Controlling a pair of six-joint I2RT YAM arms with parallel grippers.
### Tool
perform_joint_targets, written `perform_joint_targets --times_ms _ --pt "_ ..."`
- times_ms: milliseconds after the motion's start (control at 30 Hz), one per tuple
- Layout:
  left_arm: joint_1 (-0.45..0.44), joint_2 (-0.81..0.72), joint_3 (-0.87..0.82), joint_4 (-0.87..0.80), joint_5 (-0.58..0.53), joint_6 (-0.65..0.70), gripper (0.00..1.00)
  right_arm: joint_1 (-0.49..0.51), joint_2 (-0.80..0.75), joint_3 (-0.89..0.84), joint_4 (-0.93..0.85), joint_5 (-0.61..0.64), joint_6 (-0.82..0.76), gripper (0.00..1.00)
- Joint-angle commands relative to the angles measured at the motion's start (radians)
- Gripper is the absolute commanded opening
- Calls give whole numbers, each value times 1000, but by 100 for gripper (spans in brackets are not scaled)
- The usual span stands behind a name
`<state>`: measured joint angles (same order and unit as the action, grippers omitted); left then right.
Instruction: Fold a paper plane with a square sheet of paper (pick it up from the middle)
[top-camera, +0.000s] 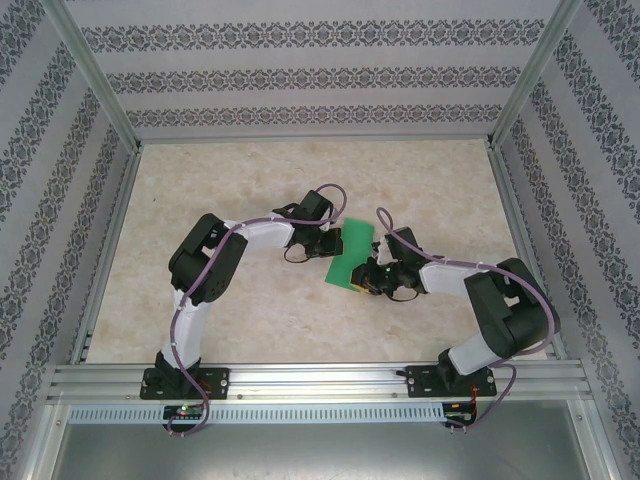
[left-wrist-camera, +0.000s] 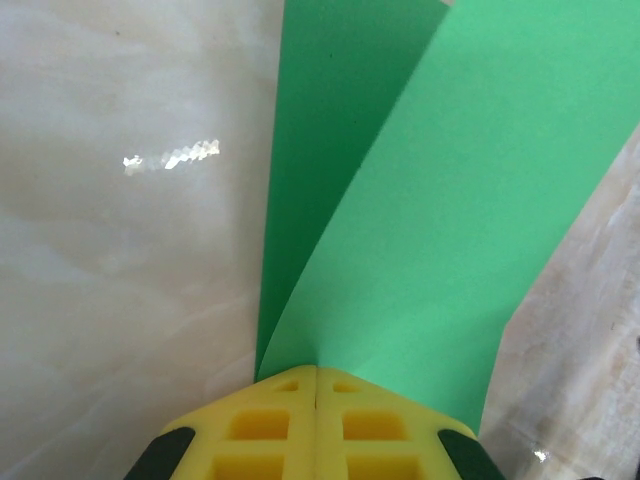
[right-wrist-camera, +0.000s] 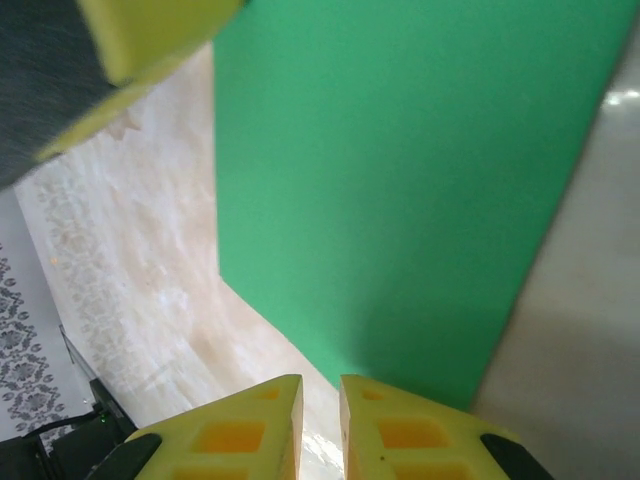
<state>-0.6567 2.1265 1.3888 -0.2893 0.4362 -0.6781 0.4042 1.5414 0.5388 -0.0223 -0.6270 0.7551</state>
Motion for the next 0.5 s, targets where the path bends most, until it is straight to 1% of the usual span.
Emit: perform_joint_targets --times_ms 0,67,100,167,233,367,467 --pt "-17 54 -1 -86 -27 27 0 12 61 -31 33 -20 -20 18" --pt "-17 55 1 -90 -27 29 0 13 81 -37 41 -34 -23 17" --pt "-17 53 1 -90 -29 28 0 12 76 -38 33 -21 -23 17" --pt "-17 53 2 -89 -28 28 0 0 48 -21 -5 -8 -34 17" --pt "-17 55 3 -89 -28 28 0 -17 -13 8 -52 5 -36 17" --pt "-17 55 -5 -84 -27 28 0 -62 -119 86 -119 31 -64 18" --pt "-17 56 -4 -85 -26 30 0 -114 -104 130 -113 28 -77 18"
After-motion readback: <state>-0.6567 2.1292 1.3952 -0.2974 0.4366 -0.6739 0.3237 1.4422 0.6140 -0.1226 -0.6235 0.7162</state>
